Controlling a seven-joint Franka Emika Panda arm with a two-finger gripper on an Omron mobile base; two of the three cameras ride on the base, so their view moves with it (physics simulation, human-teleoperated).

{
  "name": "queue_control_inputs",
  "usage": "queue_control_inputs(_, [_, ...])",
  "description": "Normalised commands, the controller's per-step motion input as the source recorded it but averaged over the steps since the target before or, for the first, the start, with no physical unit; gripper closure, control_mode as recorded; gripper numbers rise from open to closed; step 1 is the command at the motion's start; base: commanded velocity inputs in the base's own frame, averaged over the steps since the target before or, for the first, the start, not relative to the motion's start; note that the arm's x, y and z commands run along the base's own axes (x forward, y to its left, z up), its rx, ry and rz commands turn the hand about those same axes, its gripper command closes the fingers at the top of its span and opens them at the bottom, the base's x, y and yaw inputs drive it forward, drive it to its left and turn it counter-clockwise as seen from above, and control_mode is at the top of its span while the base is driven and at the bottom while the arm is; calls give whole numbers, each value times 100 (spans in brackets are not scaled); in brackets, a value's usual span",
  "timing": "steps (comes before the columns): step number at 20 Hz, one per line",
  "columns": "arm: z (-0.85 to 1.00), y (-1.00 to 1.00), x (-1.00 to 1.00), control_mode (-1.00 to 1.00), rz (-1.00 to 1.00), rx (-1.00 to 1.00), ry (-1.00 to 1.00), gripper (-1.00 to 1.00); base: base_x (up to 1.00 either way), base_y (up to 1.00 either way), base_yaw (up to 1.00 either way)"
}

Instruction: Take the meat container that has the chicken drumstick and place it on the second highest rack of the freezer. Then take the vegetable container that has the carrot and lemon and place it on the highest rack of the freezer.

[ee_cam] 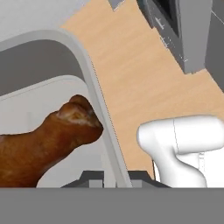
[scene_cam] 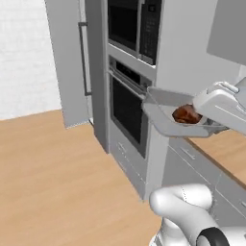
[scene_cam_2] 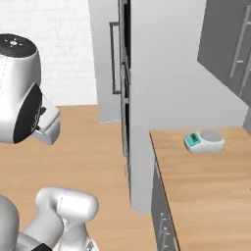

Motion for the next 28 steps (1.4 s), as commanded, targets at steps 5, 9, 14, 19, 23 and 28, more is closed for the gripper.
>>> queue_control_inputs(5, [0, 0, 0, 100, 0, 0, 0, 100, 23, 18, 82])
queue_control_inputs(9, [0, 0, 0, 100, 0, 0, 0, 100, 74, 4, 28])
queue_control_inputs(14, [0, 0, 0, 100, 0, 0, 0, 100, 100, 21, 8])
queue_control_inputs(19, [0, 0, 0, 100, 0, 0, 0, 100, 43, 75, 20])
queue_control_inputs(23, [0, 0, 0, 100, 0, 0, 0, 100, 98, 49, 6])
queue_control_inputs(28, [0, 0, 0, 100, 0, 0, 0, 100, 100, 4, 1])
